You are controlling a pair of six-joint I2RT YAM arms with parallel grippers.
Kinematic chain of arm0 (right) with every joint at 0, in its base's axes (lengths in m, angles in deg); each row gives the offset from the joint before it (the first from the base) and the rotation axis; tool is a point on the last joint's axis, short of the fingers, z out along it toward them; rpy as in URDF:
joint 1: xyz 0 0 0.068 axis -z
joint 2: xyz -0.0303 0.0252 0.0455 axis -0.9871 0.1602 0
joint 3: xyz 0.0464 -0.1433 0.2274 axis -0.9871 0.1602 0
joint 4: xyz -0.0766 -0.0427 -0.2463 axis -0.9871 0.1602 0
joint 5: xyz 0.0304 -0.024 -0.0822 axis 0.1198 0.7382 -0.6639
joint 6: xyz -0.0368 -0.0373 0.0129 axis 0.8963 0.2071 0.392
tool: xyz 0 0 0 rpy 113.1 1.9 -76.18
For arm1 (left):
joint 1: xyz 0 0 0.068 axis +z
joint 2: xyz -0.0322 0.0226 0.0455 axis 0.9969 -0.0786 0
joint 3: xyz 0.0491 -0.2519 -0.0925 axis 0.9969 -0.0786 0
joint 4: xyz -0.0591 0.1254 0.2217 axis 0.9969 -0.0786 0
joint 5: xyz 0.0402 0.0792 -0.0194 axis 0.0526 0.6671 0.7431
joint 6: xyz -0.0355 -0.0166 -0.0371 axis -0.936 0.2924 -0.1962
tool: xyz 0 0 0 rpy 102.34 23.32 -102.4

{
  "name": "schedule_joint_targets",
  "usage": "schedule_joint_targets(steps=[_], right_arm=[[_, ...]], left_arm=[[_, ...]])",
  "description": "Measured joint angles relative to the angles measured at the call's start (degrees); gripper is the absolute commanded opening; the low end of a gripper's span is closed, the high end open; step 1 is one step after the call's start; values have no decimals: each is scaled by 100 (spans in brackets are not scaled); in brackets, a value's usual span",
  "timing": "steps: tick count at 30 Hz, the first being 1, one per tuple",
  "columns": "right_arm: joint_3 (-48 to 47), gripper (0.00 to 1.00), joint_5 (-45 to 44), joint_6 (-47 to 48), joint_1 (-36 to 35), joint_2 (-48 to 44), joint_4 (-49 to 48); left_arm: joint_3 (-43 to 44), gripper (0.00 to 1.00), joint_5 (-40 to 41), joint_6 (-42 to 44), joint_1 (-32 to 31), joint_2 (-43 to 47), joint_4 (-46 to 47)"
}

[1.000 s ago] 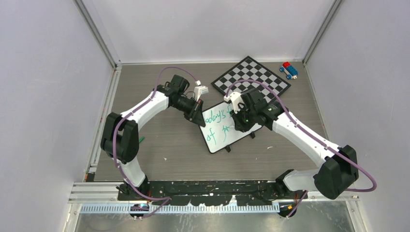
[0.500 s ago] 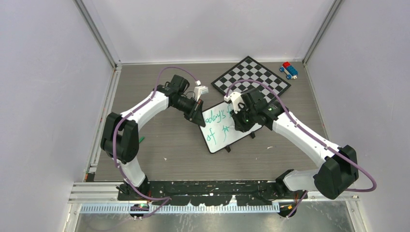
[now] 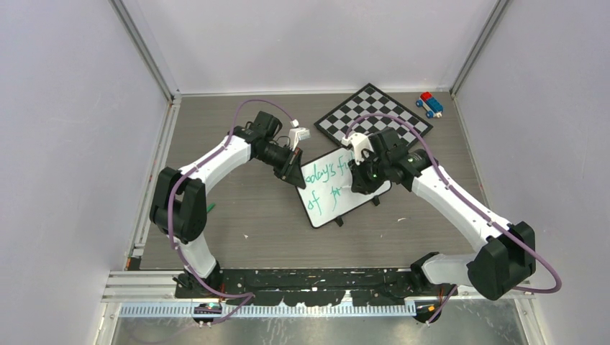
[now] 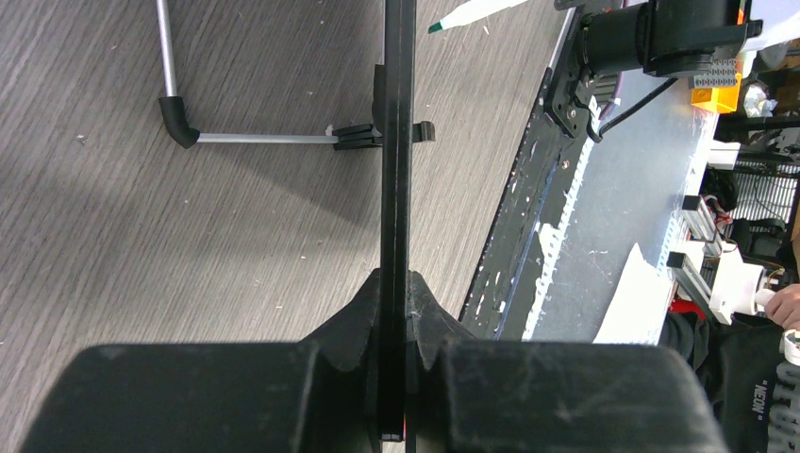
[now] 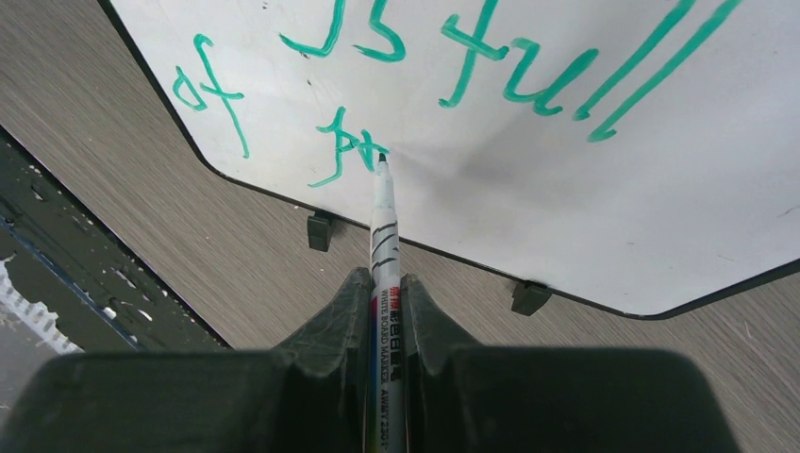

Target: Write a sentence on the whiteboard

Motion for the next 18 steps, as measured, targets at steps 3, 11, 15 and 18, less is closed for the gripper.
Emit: schedule_joint_targets(steps=[3, 11, 15, 18], right_arm=[[0, 0, 50, -15, 52, 0, 0], [26, 0, 7, -13, 50, 0, -17], [35, 0, -24, -13, 50, 0, -31], [35, 0, -48, -13, 50, 0, -48]], left_arm=[[0, 0, 0, 2, 0, 0, 0], [0, 0, 0, 2, 0, 0, 0], [0, 0, -2, 0, 0, 0, 0], [0, 0, -2, 0, 0, 0, 0]])
